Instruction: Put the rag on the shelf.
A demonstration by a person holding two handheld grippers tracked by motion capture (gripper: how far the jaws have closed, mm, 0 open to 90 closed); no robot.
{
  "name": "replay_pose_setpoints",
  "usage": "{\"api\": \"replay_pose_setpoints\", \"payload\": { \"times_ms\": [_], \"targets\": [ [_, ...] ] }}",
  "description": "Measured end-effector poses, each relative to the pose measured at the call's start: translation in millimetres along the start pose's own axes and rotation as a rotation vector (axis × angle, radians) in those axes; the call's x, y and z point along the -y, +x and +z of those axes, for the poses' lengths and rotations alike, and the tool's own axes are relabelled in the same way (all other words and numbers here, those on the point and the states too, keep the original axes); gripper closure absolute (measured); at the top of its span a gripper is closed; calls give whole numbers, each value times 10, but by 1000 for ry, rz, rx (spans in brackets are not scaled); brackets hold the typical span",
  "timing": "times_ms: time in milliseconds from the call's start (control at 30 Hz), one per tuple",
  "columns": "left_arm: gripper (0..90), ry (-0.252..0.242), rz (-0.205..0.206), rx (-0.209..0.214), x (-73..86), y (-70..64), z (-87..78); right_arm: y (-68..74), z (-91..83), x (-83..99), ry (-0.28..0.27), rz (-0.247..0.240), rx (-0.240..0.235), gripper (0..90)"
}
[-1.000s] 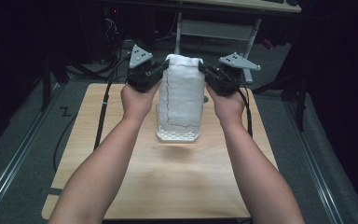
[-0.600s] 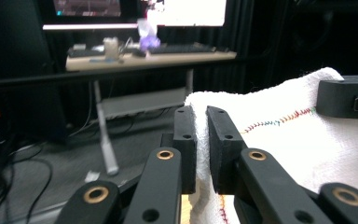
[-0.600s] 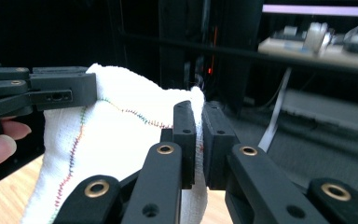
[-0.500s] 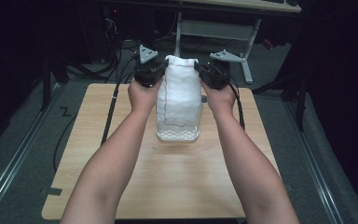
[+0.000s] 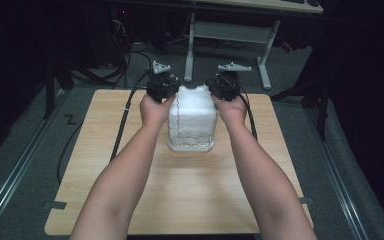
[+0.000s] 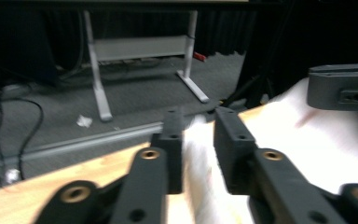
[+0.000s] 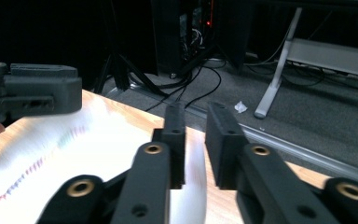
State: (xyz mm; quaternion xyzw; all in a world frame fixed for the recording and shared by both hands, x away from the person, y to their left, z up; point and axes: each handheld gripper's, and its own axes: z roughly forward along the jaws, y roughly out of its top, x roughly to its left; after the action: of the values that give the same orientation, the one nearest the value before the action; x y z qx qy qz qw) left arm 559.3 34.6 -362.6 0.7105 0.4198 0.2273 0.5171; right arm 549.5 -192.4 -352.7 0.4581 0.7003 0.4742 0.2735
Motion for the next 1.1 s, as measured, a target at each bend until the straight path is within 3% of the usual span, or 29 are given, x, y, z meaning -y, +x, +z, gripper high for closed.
{"api": "replay_pose_setpoints", "payload": {
  "times_ms": [167,367,500,633,733,933,1100],
  "targets": [
    [572,-1,31,8,-4,-62,-17,38,-1,4,-4,-34,7,686],
    [501,-8,57,-20,-32,-106,-86,95,-50,7,-2,-71,4,652],
    [454,-39,74,-44,-32,-150,-184,125,-109,38,-4,-78,-6,610],
    [409,-45,61,-42,0,-174,-266,175,-176,77,-11,-98,-11,583],
    [363,-27,77,-65,35,-206,-325,226,-233,116,-13,-114,-12,533],
    [307,-36,38,-70,108,-211,-509,310,-405,220,-41,-126,1,459],
    [311,-70,34,-44,215,-192,-691,372,-601,333,-45,-139,0,434]
  ]
}}
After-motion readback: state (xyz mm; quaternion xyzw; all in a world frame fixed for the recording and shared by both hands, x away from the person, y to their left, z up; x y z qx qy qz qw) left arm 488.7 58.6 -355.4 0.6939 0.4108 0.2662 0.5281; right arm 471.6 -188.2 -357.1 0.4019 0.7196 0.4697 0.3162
